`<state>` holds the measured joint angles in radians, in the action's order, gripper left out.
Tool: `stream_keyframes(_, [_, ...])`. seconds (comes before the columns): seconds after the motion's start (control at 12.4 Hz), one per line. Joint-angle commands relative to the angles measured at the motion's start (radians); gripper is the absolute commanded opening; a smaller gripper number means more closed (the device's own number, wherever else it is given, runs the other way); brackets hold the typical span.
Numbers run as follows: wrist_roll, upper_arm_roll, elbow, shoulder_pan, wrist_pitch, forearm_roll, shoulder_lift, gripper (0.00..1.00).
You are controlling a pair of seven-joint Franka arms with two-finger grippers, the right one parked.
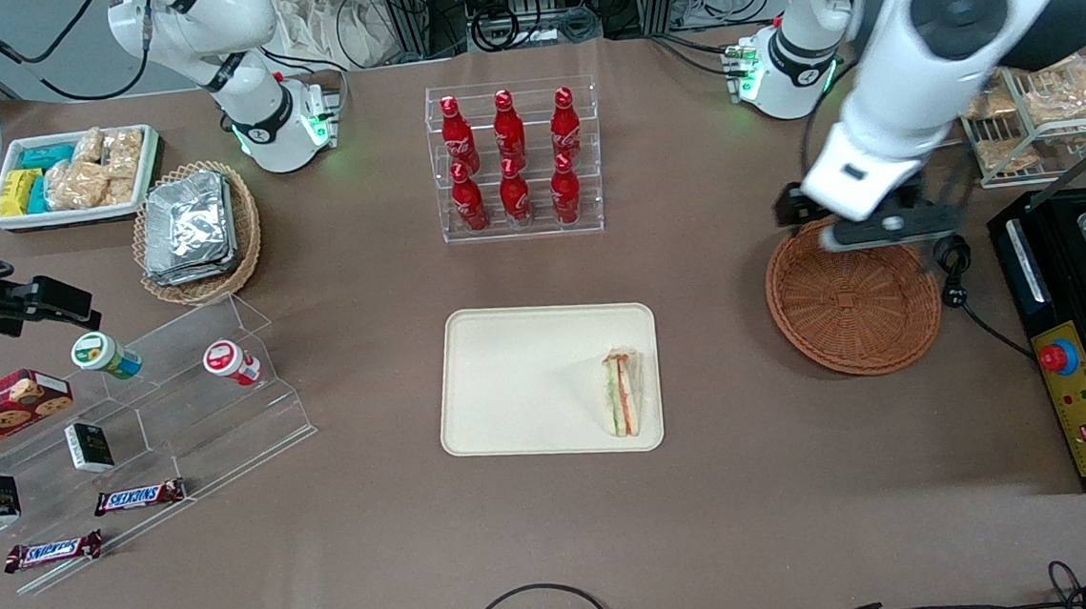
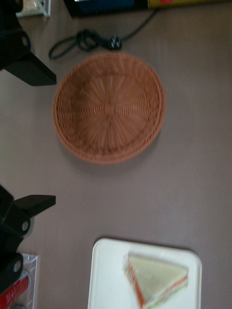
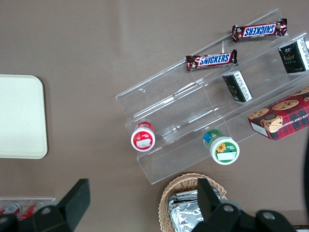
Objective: Place sandwich from basket to tray
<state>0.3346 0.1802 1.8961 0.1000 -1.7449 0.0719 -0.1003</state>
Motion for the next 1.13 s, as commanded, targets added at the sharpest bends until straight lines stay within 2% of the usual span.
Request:
stream_keyframes(0.0, [-0.054, 0.01, -0.124, -0.135, 0.114, -0.041, 0.008, 1.0])
stream_keyframes(0.16, [-0.058, 0.01, -0.251, -0.207, 0.192, -0.061, 0.049, 1.0])
stream_keyframes(0.32, [-0.147, 0.01, -0.284, -0.3, 0.211, -0.165, 0.063, 1.0])
stream_keyframes(0.4, [-0.188, 0.01, -0.285, -0.334, 0.211, -0.176, 0.074, 1.0])
stream_keyframes(0.81, [-0.126, 0.016, -0.321, -0.342, 0.211, -0.156, 0.109, 1.0])
stream_keyframes(1.05, [-0.064, 0.071, -0.324, -0.306, 0.208, -0.066, 0.158, 1.0])
